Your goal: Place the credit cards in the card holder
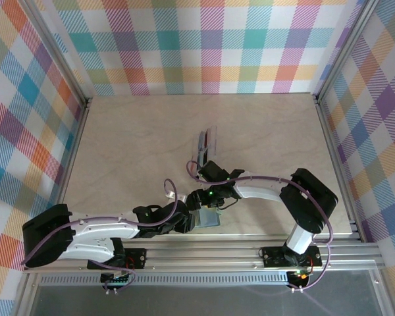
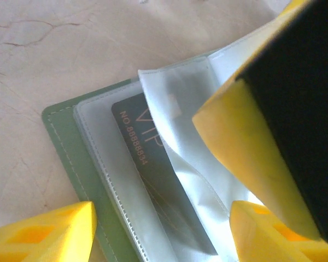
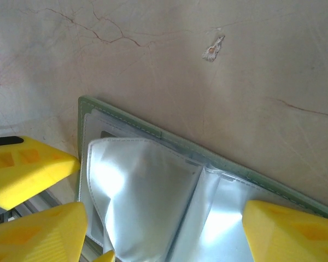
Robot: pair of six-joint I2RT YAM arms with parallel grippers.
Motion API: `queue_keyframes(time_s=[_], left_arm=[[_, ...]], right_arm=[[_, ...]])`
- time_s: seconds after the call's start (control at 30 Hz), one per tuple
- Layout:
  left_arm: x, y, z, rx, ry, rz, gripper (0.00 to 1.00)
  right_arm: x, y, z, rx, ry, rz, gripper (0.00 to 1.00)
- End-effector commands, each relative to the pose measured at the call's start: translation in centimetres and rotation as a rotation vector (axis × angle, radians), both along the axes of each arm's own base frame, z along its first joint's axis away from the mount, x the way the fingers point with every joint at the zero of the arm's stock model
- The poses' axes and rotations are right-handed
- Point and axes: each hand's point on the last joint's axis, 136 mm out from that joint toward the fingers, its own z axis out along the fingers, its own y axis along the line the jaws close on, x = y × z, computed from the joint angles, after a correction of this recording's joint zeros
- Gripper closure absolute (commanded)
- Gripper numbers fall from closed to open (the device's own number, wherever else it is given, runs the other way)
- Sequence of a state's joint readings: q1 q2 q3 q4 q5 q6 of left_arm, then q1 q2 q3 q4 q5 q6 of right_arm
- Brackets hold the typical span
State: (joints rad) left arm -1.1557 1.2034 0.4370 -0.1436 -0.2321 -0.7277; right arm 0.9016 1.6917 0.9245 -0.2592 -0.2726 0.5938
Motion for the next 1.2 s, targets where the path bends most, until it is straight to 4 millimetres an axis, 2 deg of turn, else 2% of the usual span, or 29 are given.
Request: queue_keyframes(time_s=[0.0, 0.2, 0.47, 0.67, 0.8, 1.03, 1.17], left_arm=[[0.1, 1.3, 0.0, 0.057, -0.018, 0.038, 0.35], [-0.1, 2.0, 0.3, 0.044, -0.026, 0.05, 0.34], [0.3, 3.1, 2.0, 0.055, -0.059, 0.081, 0.34], [0.8, 3.8, 4.0, 0.048, -0.1, 0.114, 0.3], [1.5, 3.5, 5.6, 0.024, -0.116, 0.115, 0.29], [4.3, 1.8, 8.2, -0.093, -0.073, 0.106, 0.29], [7.1, 1.3, 9.1, -0.183, -0.026, 0.132, 0.29]], right_arm=[[0.8, -0.6, 1.0, -0.017, -0.024, -0.024, 0.24], [1.6, -2.2, 2.2, -0.044, -0.086, -0.079, 0.24], [3.4, -5.1, 5.8, -0.099, -0.239, -0.175, 0.24], [4.7, -5.8, 8.0, -0.07, -0.274, -0.213, 0.25], [6.4, -5.7, 10.2, -0.019, -0.303, -0.24, 0.31], [10.9, -6.1, 13.5, 0.025, -0.337, -0.294, 0.47], [13.1, -5.2, 14.8, 0.012, -0.352, -0.281, 0.49]])
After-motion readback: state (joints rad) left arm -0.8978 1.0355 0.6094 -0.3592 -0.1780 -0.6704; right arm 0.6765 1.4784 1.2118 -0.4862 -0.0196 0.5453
